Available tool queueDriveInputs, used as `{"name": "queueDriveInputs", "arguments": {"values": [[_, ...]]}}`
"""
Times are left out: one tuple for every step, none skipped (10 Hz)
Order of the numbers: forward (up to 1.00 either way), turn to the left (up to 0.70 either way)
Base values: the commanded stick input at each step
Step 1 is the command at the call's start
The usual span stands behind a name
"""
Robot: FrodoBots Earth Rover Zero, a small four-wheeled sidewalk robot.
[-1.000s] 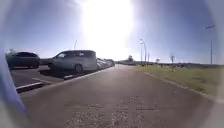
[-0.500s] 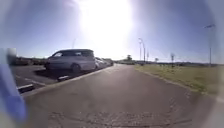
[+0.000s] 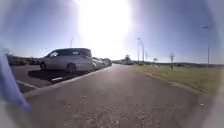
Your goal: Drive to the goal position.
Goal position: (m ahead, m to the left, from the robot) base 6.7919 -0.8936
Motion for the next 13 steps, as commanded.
{"name": "queueDriveInputs", "arguments": {"values": [[0.85, 0.00], [0.85, 0.00], [0.85, 0.00], [0.85, -0.34], [0.85, -0.34], [0.85, -0.34], [0.85, -0.34], [0.85, -0.34], [0.85, 0.00], [0.85, 0.00], [0.85, 0.00], [0.85, 0.00], [0.85, 0.00]]}}
